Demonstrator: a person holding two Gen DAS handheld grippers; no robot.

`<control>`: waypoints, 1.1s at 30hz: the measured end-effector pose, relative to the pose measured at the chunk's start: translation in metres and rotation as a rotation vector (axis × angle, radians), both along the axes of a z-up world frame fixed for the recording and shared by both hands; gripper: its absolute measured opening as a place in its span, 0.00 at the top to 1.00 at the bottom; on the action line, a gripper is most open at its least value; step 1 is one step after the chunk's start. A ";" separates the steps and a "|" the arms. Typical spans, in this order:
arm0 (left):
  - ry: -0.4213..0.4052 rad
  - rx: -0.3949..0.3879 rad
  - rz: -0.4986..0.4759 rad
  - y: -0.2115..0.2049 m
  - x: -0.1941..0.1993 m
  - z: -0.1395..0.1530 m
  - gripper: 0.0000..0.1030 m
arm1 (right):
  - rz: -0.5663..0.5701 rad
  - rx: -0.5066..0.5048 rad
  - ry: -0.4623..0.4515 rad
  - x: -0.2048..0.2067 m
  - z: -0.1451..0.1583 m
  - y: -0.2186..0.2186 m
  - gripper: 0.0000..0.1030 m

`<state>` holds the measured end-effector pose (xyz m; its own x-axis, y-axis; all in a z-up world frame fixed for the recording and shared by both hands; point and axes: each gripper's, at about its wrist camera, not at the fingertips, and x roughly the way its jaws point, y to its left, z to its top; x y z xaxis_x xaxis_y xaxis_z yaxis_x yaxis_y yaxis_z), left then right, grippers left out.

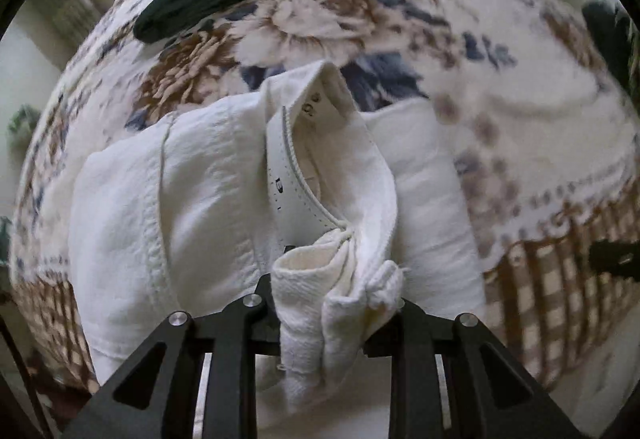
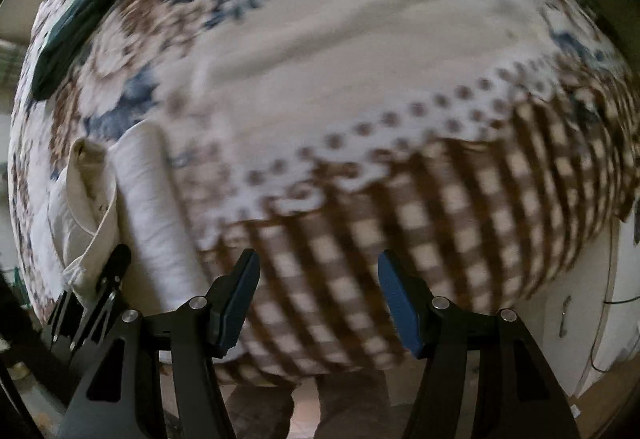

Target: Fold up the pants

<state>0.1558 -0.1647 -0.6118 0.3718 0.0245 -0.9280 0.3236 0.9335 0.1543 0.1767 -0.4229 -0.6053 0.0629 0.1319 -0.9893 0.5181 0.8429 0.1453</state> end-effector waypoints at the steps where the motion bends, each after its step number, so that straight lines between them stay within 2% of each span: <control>1: -0.011 0.028 -0.009 -0.003 -0.001 -0.003 0.80 | -0.010 0.001 0.004 -0.005 -0.002 -0.003 0.37; 6: -0.023 0.065 -0.007 -0.007 -0.004 -0.008 0.79 | -0.008 0.014 0.010 -0.022 -0.001 -0.020 0.38; 9: 0.001 0.052 0.003 -0.007 -0.007 0.002 0.69 | 0.025 0.013 0.006 -0.021 0.003 -0.013 0.38; 10: 0.005 0.038 -0.002 -0.007 -0.007 0.011 0.60 | 0.040 0.013 0.002 -0.017 0.006 -0.004 0.38; 11: 0.008 0.007 -0.007 -0.006 -0.010 0.023 0.36 | 0.051 0.017 -0.007 -0.016 0.010 -0.001 0.38; 12: 0.003 -0.015 -0.011 -0.004 -0.013 0.036 0.24 | 0.061 0.021 -0.018 -0.011 0.012 0.007 0.35; 13: -0.020 -0.030 -0.023 -0.003 -0.017 0.052 0.12 | 0.075 0.037 -0.037 -0.008 0.017 0.011 0.28; 15: -0.081 -0.037 -0.023 0.006 -0.024 0.085 0.12 | 0.092 0.079 -0.071 -0.002 0.026 0.017 0.26; 17: -0.158 -0.022 0.022 0.028 -0.028 0.116 0.07 | 0.111 0.142 -0.106 0.013 0.034 0.030 0.26; 19: -0.210 0.040 0.107 0.057 -0.026 0.133 0.04 | 0.151 0.244 -0.146 0.031 0.042 0.049 0.26; 20: -0.234 0.097 0.168 0.077 -0.023 0.136 0.04 | 0.168 0.283 -0.158 0.042 0.043 0.057 0.26; 23: -0.259 0.309 0.288 0.127 -0.009 0.118 0.04 | 0.218 0.382 -0.178 0.072 0.037 0.092 0.26; 24: -0.235 0.402 0.299 0.143 -0.002 0.101 0.04 | 0.231 0.401 -0.174 0.082 0.031 0.103 0.26; 26: -0.186 0.508 0.317 0.170 0.010 0.070 0.04 | 0.259 0.429 -0.158 0.102 0.014 0.128 0.26; 29: -0.098 0.503 0.346 0.200 0.021 0.040 0.04 | 0.305 0.420 -0.079 0.123 -0.023 0.162 0.26; 30: -0.075 0.496 0.353 0.206 0.023 0.033 0.04 | 0.324 0.399 -0.037 0.128 -0.036 0.172 0.26; 32: -0.043 0.482 0.359 0.211 0.026 0.024 0.04 | 0.352 0.340 -0.021 0.134 -0.047 0.188 0.27; 33: -0.030 0.472 0.361 0.211 0.027 0.022 0.04 | 0.356 0.318 -0.023 0.135 -0.046 0.192 0.39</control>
<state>0.1825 0.0460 -0.5902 0.2889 0.5618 -0.7752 -0.0126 0.8118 0.5838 0.3119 -0.2306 -0.6512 -0.0199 0.4454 -0.8951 0.1984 0.8792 0.4331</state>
